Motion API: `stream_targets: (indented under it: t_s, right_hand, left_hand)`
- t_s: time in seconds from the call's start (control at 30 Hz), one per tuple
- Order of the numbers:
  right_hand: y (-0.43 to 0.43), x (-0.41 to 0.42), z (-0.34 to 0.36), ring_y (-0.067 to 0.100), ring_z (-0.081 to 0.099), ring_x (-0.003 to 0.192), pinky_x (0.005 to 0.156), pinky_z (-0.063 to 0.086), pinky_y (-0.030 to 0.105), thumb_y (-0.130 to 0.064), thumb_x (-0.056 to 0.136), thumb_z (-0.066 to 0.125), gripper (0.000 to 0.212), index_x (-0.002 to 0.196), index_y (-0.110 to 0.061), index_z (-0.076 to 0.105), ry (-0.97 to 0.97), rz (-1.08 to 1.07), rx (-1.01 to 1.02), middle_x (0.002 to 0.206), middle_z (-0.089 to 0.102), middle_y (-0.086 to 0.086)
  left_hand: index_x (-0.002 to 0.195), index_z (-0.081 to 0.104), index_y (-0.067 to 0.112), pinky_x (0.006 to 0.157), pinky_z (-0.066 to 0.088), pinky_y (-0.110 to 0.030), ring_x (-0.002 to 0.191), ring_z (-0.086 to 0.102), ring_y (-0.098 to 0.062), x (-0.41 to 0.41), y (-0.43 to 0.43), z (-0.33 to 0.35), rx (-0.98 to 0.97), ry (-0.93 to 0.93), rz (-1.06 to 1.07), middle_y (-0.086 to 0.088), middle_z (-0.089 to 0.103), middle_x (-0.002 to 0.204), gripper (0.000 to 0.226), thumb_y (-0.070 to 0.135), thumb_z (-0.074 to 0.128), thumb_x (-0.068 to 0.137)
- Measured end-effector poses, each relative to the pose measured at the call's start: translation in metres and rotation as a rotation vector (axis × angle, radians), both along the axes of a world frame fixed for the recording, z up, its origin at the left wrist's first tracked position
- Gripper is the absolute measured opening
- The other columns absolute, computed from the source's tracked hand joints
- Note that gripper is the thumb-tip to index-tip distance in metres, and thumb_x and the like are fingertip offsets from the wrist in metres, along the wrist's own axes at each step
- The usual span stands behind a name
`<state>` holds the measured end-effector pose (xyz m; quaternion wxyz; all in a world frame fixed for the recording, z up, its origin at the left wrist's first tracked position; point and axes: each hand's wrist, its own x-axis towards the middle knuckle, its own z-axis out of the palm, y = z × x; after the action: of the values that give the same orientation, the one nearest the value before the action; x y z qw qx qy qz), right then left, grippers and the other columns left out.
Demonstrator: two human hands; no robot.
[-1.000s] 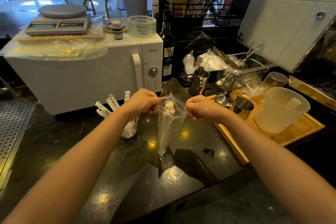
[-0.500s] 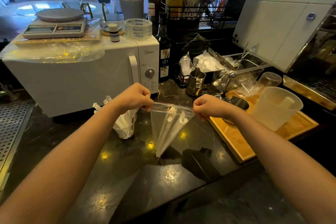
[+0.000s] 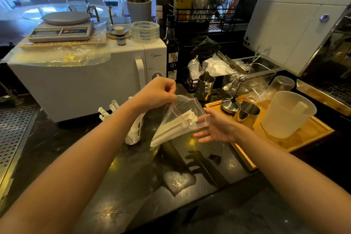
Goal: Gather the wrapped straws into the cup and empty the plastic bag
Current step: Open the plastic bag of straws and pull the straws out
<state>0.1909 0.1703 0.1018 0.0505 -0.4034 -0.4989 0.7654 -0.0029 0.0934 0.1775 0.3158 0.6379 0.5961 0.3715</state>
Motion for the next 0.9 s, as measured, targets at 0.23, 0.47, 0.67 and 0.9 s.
stream_targets:
  t_s: [0.23,0.47,0.67,0.9]
  right_hand:
    - [-0.013,-0.003,-0.014,0.029,0.066,0.089,0.071,0.058,0.043,-0.069,0.083,0.017,0.078,0.127,-0.012,0.049,0.269,0.082,-0.362,0.110,0.063,0.017]
    - [-0.036,-0.016,-0.016,0.029,0.070,0.072,0.058,0.059,0.034,-0.042,0.066,0.066,0.089,0.138,-0.009,0.026,0.508,-0.053,-0.420,0.090,0.069,0.021]
    - [-0.033,-0.020,-0.021,0.016,0.067,0.050,0.047,0.055,0.026,-0.008,0.089,0.041,0.018,0.090,0.000,0.057,0.313,-0.297,-0.080,0.054,0.070,0.003]
    - [-0.023,-0.019,-0.003,0.021,0.069,0.057,0.044,0.056,0.027,0.004,0.080,0.039,0.031,0.110,0.002,0.049,0.446,-0.211,-0.242,0.072,0.071,0.016]
  left_hand:
    - [0.060,0.043,0.019,0.063,0.045,-0.017,0.052,0.044,0.001,0.027,0.006,0.021,0.002,0.202,-0.210,0.004,0.045,0.063,0.031,-0.006,0.056,0.074]
    - [0.063,0.043,0.020,0.066,0.048,-0.020,0.061,0.047,-0.006,0.058,0.001,0.018,0.006,0.144,-0.318,0.005,0.047,0.068,0.031,-0.004,0.059,0.075]
    - [0.064,0.048,0.019,0.069,0.052,-0.021,0.064,0.054,-0.008,0.052,-0.004,0.013,-0.044,-0.189,-0.331,0.005,0.053,0.067,0.029,-0.005,0.061,0.073]
    - [0.079,0.055,0.019,0.066,0.048,-0.024,0.071,0.058,-0.011,0.005,-0.008,-0.011,-0.048,-0.685,0.228,-0.001,0.057,0.078,0.012,0.008,0.053,0.084]
